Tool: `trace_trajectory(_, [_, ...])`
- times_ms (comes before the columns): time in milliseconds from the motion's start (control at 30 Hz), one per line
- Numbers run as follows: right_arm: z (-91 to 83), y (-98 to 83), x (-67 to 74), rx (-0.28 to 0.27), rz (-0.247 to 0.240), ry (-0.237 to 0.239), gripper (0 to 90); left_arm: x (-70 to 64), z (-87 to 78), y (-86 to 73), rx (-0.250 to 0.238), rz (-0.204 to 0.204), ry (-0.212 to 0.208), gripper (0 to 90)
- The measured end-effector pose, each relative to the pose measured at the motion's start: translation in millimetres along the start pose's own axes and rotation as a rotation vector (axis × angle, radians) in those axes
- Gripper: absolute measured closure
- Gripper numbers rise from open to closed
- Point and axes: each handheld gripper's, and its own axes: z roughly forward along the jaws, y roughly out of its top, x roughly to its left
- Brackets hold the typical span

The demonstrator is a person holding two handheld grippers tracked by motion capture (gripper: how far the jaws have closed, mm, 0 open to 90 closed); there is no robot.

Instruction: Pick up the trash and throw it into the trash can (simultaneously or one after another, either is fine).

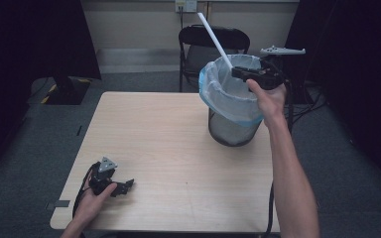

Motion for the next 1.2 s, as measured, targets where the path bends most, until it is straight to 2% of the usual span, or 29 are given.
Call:
trace_trajectory(133, [-1.4,-2.0,-8.0,0.016,0.019,-0.009,80.0,0.0,0.1,0.0,-0.001,0.0,-0.001,1.3])
trace_trajectory(367, [1.1,-3.1,-11.8,0.034,0.024,-0.027,77.1,0.2,-0.1,0.0,0.001,0.002,0.0,1.3])
trace_trajectory(633, [2.5,-4.3,-15.6,0.039,0.04,-0.052,64.8,0.1,0.1,0.0,-0.001,0.0,-0.001,1.3])
trace_trajectory(800, [2.5,-4.2,-14.6,0.037,0.038,-0.058,61.7,0.1,0.0,0.0,0.0,0.001,0.0,1.3])
trace_trajectory(967, [4.7,-4.5,-13.1,0.042,0.037,-0.052,53.1,0.2,-0.1,0.0,0.001,0.002,0.0,1.3])
trace_trajectory(1067, [5.7,-4.8,-13.1,0.045,0.041,-0.048,41.7,0.2,-0.1,0.0,0.001,0.002,0.0,1.3])
trace_trajectory(1200, [5.3,-6.5,-9.5,0.038,0.042,-0.046,33.8,0.1,0.0,0.0,0.001,0.002,0.0,1.3])
